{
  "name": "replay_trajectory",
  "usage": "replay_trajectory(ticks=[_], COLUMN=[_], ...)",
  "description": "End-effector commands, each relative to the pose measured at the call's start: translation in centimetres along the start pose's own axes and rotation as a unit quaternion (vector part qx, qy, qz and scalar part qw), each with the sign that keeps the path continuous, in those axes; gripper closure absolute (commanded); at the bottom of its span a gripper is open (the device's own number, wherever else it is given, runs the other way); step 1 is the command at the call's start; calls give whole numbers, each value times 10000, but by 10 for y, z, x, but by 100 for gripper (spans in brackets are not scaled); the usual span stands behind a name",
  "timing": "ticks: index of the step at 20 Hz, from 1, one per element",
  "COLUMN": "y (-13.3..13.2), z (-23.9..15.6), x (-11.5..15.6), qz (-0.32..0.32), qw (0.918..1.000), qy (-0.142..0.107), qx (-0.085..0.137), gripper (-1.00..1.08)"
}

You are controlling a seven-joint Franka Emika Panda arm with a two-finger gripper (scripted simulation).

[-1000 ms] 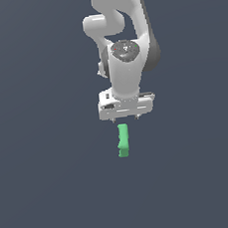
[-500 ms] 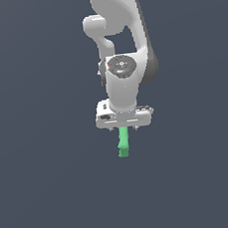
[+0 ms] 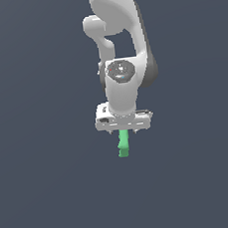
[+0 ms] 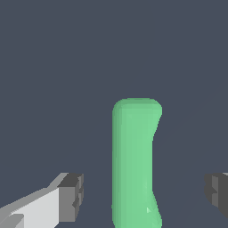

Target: Pick up the object and move it to a goal position.

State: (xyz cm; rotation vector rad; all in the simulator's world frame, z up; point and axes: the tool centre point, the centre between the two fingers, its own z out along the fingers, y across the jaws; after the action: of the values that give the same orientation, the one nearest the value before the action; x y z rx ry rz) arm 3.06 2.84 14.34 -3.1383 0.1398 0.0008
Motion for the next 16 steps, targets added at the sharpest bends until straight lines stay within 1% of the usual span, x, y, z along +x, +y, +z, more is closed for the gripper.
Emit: replay_trajectory(ticks=[1, 8, 14, 15, 16], y=[0, 0, 0, 0, 0], z=[7, 40, 48, 48, 48], x=[0, -1, 1, 1, 1], qz=[2, 17, 20, 20, 20], qw=[10000, 10000, 10000, 10000, 10000], qy=[-4, 2, 2, 2, 2], qx=[-1, -1, -1, -1, -1], gripper=[-92, -92, -92, 108, 108])
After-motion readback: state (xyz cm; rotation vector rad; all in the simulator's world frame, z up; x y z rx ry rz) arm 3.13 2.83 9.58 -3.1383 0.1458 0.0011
